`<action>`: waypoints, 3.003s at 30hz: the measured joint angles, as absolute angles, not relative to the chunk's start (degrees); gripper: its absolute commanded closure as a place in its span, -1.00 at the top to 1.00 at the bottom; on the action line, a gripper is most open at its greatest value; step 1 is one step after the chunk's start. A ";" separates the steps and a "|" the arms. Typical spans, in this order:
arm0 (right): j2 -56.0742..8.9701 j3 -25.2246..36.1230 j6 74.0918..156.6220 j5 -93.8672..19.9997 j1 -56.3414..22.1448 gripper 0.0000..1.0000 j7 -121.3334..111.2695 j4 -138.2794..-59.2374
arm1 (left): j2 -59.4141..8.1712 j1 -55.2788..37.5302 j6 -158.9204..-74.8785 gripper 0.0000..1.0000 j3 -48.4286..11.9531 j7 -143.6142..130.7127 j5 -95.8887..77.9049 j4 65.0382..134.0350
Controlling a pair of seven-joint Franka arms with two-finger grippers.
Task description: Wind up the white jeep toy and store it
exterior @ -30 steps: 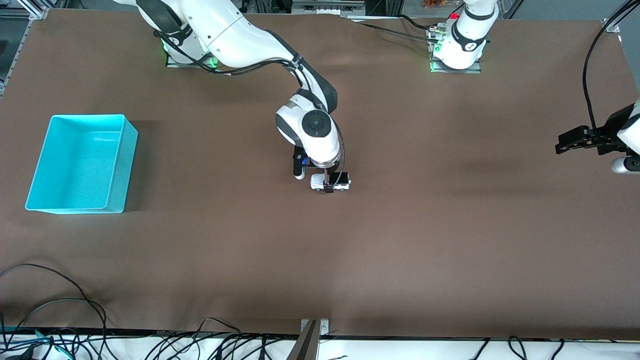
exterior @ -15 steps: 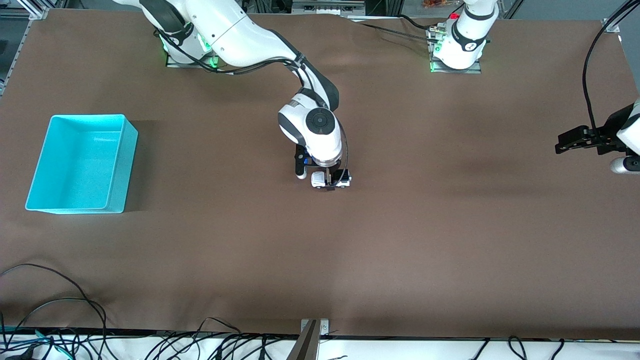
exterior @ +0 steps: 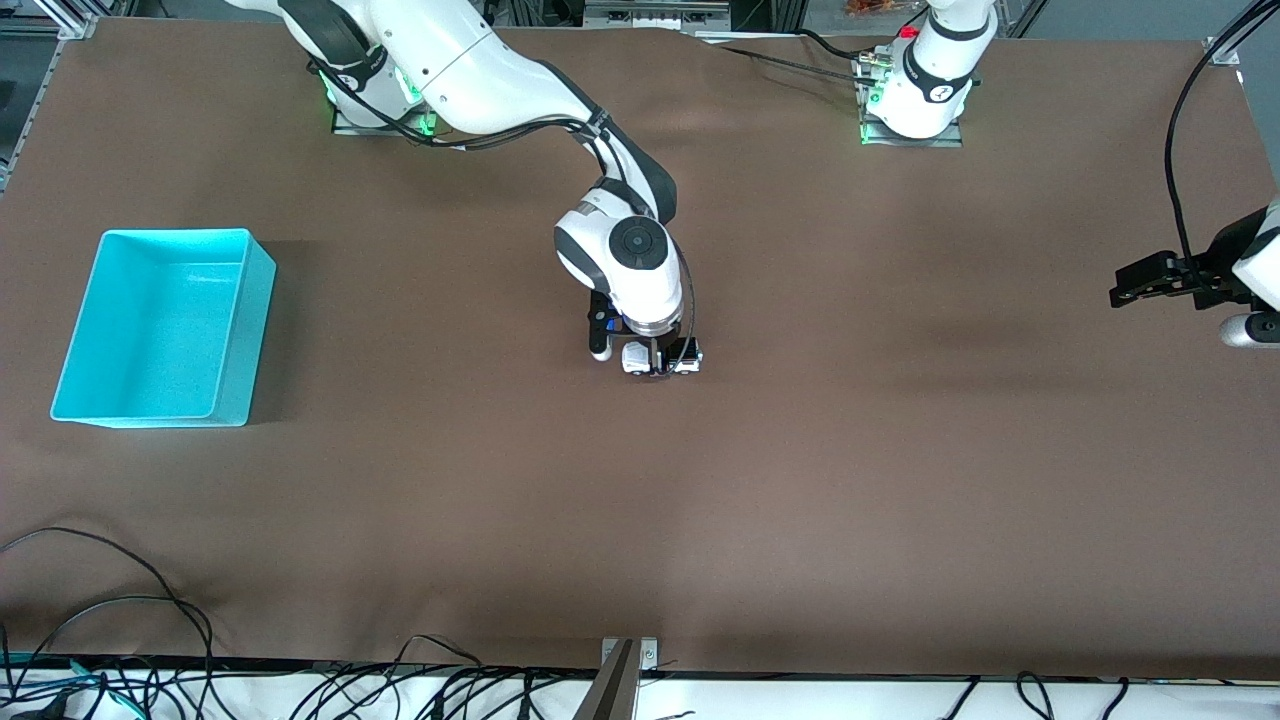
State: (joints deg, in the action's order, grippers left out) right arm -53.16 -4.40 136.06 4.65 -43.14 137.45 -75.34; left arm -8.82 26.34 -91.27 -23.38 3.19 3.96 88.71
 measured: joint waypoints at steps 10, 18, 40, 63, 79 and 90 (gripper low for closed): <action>-52.05 -4.16 131.73 4.65 -42.87 -1.00 137.45 -73.66 | -8.76 26.28 -91.33 1.00 -24.33 3.26 3.96 88.71; -49.53 -3.74 127.79 4.65 -42.26 -1.00 137.45 -73.29 | -8.68 26.25 -91.43 1.00 -24.41 3.26 3.96 88.71; -41.19 -3.46 120.72 4.71 -33.98 -1.00 132.25 -73.12 | -9.07 26.57 -94.54 1.00 -24.61 3.27 3.96 88.95; -37.37 -3.43 115.77 4.81 -27.79 -1.00 124.75 -73.12 | -10.43 26.74 -95.84 1.00 -24.58 3.27 3.91 89.00; -35.24 -3.50 112.96 4.43 -23.70 -1.00 118.91 -74.38 | -10.83 26.75 -96.31 1.00 -24.58 3.27 3.84 89.00; -27.22 -3.62 112.68 -0.66 -18.22 -1.00 104.27 -83.22 | -10.91 26.80 -96.59 1.00 -24.29 3.27 3.83 89.00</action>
